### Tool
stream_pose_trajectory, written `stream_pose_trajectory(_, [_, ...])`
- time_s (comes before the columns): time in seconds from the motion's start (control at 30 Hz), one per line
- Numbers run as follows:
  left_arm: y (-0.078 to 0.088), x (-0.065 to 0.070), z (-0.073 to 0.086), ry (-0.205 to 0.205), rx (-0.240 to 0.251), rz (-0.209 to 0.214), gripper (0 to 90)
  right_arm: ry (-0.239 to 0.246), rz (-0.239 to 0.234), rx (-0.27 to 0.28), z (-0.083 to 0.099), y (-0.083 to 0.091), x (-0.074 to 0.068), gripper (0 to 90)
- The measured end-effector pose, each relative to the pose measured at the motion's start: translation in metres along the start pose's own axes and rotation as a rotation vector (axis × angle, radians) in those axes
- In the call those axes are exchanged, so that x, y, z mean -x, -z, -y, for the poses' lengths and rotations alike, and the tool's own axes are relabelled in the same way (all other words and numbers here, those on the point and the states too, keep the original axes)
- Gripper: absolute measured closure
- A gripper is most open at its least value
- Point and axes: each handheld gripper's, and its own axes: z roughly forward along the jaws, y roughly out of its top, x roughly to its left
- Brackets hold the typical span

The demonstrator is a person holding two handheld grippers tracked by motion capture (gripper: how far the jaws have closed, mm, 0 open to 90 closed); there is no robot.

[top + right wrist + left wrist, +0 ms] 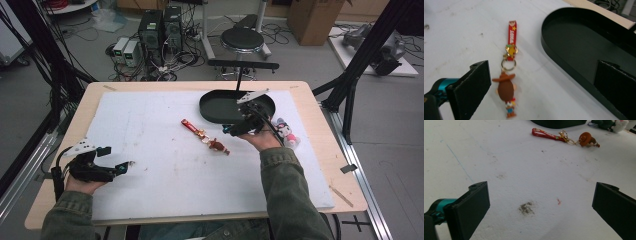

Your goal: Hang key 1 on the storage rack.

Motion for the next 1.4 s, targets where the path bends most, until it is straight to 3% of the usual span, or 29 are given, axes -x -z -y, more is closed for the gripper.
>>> stream_pose_trajectory(0.1, [0.0,0.0,0.0,0.001,0.004,0.009,1.7,0.023,-0.018,-0.019,-0.013,-0.015,-0.006,0.5])
stream_pose_trajectory(0.37, [0.001,0.0,0.0,0.001,0.003,0.004,1.7,0.027,-0.051,-0.044,-0.027,-0.041,-0.015,0.5])
stream_pose_trajectory(0.6, [0.001,0.0,0.0,0.003,0.002,0.011,1.7,0.038,-0.058,-0.063,-0.037,-0.062,-0.019,0.5])
stream_pose_trajectory(0.7, [0.001,0.0,0.001,-0.001,-0.002,0.014,1.7,0.03,-0.06,-0.098,-0.042,-0.076,-0.021,0.5])
stream_pose_trajectory(1.1, [0.001,-0.002,0.001,0.003,0.0,0.012,1.7,0.086,-0.079,-0.168,-0.052,-0.114,-0.035,0.6])
stream_pose_trajectory(1.4, [0.0,-0.003,0.001,0.011,-0.004,0.012,1.7,0.071,-0.113,-0.212,-0.05,-0.143,-0.039,5.3])
